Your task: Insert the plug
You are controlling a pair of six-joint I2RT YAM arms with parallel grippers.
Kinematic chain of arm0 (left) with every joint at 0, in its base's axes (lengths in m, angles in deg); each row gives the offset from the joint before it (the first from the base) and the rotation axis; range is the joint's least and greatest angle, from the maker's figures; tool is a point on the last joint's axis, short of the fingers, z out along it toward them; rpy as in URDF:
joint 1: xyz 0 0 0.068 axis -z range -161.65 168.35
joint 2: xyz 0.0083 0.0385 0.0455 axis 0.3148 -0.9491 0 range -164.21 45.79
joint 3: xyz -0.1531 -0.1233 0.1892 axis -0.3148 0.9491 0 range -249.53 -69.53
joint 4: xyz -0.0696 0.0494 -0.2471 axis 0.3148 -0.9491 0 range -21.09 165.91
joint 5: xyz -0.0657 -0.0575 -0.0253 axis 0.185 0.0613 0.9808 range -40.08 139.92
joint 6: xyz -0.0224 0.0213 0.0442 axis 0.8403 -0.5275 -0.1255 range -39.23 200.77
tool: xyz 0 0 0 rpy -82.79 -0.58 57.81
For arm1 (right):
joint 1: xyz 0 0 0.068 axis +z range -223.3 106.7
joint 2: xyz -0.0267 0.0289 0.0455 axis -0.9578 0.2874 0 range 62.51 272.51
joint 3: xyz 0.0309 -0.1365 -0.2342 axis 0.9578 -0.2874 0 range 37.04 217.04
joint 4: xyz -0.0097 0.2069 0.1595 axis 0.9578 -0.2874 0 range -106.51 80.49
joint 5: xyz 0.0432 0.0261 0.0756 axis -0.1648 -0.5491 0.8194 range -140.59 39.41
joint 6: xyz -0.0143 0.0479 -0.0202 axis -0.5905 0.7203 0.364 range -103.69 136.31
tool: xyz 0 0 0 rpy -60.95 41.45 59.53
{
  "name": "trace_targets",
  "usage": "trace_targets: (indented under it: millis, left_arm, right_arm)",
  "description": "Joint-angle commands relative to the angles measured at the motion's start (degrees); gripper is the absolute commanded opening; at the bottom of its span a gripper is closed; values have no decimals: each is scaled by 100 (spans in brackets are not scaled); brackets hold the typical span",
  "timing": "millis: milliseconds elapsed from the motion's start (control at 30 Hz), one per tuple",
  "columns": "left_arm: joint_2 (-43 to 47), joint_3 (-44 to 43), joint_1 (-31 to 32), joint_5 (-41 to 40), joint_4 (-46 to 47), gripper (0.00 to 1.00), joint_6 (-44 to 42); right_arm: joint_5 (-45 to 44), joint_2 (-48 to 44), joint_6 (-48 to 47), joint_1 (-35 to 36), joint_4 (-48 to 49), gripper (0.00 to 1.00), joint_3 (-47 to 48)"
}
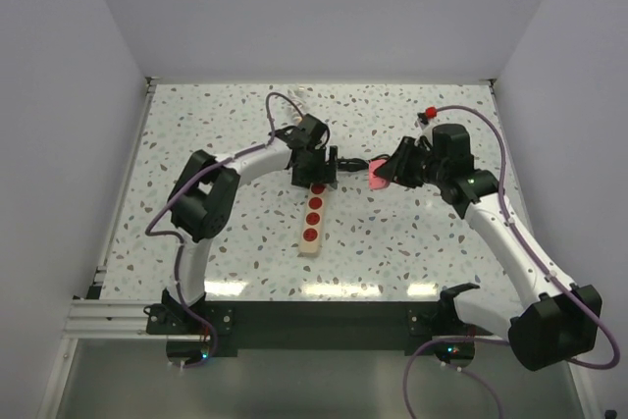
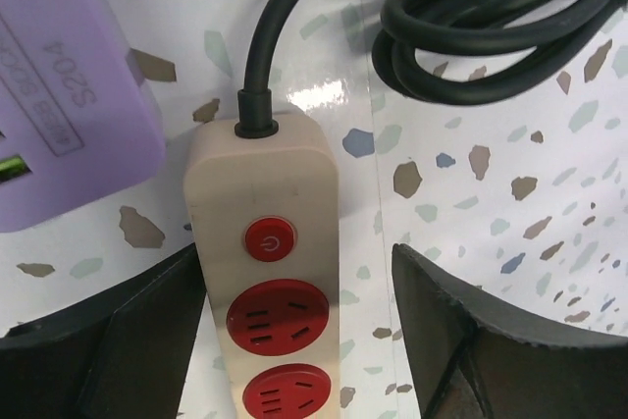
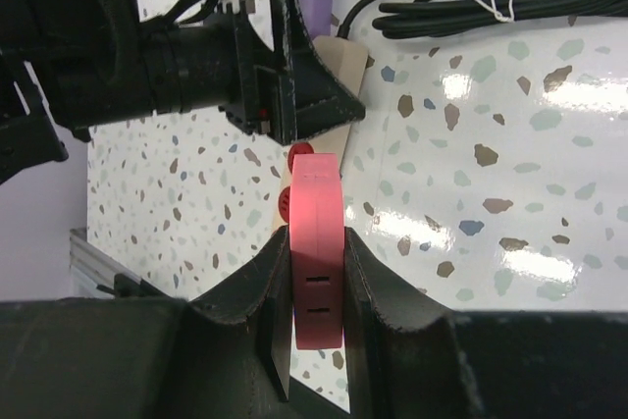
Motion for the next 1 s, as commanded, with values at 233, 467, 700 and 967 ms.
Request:
trace_targets:
  millis: [233, 467, 700, 967]
  left_arm:
    - [831, 440, -46, 677, 172, 96, 149]
    - [1622, 1132, -353, 633, 321, 100, -237]
    - [2343, 2021, -371, 1308, 418, 96, -1134]
    - [2590, 2497, -371, 2029, 155, 94, -1634]
  right_arm:
    - [-424, 298, 14, 91, -56, 0, 728]
    - [-503, 307, -20, 91, -214, 0, 799]
    - [-503, 316, 14, 126, -206, 0, 693]
    - [-530, 360, 85, 170, -161, 0, 693]
